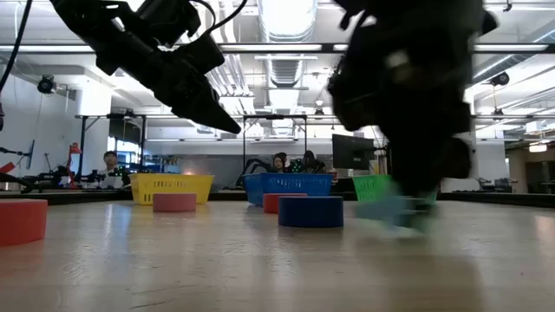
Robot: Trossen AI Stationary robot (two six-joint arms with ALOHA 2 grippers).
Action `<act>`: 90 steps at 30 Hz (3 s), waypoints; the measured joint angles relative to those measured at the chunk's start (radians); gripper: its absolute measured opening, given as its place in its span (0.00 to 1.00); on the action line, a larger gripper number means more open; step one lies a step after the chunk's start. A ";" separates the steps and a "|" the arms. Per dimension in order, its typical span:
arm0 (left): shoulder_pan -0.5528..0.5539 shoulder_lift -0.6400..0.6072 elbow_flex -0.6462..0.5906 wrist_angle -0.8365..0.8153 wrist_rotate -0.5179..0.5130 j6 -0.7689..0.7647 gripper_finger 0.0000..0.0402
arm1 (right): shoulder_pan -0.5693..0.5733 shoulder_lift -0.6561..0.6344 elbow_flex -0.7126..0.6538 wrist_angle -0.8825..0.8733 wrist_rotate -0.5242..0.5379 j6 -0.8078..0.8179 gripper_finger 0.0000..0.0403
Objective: Pick and place Stapler, Stapler remover, tape
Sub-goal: Put the light blue staple remover into the blue basket, then put the top red tape into the green basket
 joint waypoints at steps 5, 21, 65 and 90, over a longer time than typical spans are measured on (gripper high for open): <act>0.000 0.000 0.000 0.000 0.000 0.000 0.16 | -0.080 -0.013 0.042 -0.047 0.049 -0.096 0.11; 0.000 0.000 0.000 0.008 0.000 0.000 0.16 | -0.362 -0.054 0.277 -0.151 0.638 -0.794 0.12; 0.000 0.000 0.000 -0.025 0.001 -0.020 0.16 | -0.470 -0.021 0.257 -0.068 0.261 -0.617 0.35; 0.000 0.000 0.000 -0.041 0.001 -0.027 0.16 | -0.364 0.161 0.243 -0.093 0.315 -0.253 0.34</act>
